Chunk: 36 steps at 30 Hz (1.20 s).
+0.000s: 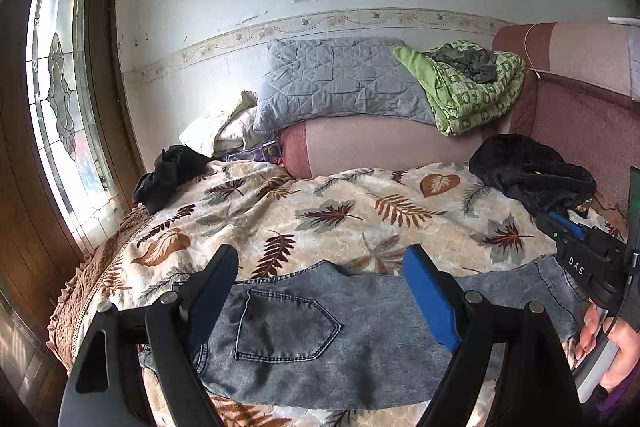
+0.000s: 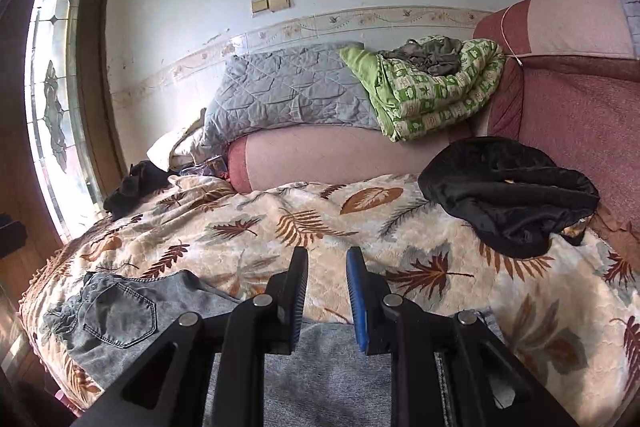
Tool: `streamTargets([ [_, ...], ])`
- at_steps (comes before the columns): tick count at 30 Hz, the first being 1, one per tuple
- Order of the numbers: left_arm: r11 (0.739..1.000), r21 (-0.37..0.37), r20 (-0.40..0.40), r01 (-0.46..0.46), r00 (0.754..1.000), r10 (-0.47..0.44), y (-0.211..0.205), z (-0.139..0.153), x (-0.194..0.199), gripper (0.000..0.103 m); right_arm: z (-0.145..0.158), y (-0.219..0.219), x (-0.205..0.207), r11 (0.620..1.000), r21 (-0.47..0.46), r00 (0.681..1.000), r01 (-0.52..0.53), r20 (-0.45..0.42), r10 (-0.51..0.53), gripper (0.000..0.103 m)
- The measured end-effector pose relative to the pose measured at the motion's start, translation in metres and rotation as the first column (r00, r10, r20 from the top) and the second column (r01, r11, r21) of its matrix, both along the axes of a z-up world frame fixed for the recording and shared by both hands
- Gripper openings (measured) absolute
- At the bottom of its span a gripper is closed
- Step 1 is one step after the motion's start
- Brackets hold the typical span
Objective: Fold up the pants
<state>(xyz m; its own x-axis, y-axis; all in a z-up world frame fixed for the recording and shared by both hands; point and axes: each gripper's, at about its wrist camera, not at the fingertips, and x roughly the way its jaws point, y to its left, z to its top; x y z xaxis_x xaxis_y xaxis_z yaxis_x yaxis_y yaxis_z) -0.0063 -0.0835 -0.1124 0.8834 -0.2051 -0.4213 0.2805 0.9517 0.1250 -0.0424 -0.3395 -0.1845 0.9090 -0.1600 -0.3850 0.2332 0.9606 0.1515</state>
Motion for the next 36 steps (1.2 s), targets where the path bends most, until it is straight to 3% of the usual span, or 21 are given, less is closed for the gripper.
streamTargets([
  [6, 0.999, -0.042, -0.014, -0.012, 1.0, 0.011, -0.002, -0.001, 0.015, 0.085, -0.001, -0.001, 0.009, 0.999, 0.047, 1.0, -0.015, 0.001, 0.015, 0.023],
  [11, 0.997, -0.046, -0.001, -0.069, 0.998, 0.069, 0.003, -0.002, 0.024, 0.085, 0.002, 0.017, 0.01, 0.998, 0.022, 0.998, -0.062, 0.001, 0.062, 0.023],
  [15, 0.992, -0.07, -0.016, -0.101, 0.995, 0.1, 0.013, 0.001, 0.027, 0.085, 0.011, 0.031, -0.004, 0.996, -0.003, 0.996, -0.085, -0.002, 0.085, 0.023],
  [19, 0.991, -0.081, 0.001, -0.106, 0.994, 0.107, 0.023, 0.005, 0.017, 0.085, 0.016, 0.034, -0.027, 0.995, 0.032, 0.995, -0.097, -0.006, 0.098, 0.023],
  [21, 0.991, -0.074, -0.004, -0.112, 0.994, 0.112, 0.025, 0.003, 0.014, 0.085, 0.015, 0.036, -0.036, 0.995, 0.043, 0.995, -0.095, -0.026, 0.096, 0.031],
  [23, 0.992, -0.069, -0.021, -0.11, 0.994, 0.109, 0.028, 0.0, 0.013, 0.085, 0.014, 0.038, -0.044, 0.996, 0.043, 0.996, -0.072, -0.04, 0.074, 0.046],
  [25, 0.992, -0.057, -0.041, -0.116, 0.993, 0.114, 0.029, -0.005, 0.012, 0.085, 0.014, 0.037, -0.052, 0.996, 0.071, 0.998, -0.056, -0.038, 0.059, 0.05],
  [36, 0.994, -0.012, -0.084, -0.108, 0.991, 0.107, 0.027, -0.012, 0.0, 0.085, 0.035, 0.057, -0.063, 0.998, 0.037, 0.997, -0.05, -0.05, 0.052, 0.05],
])
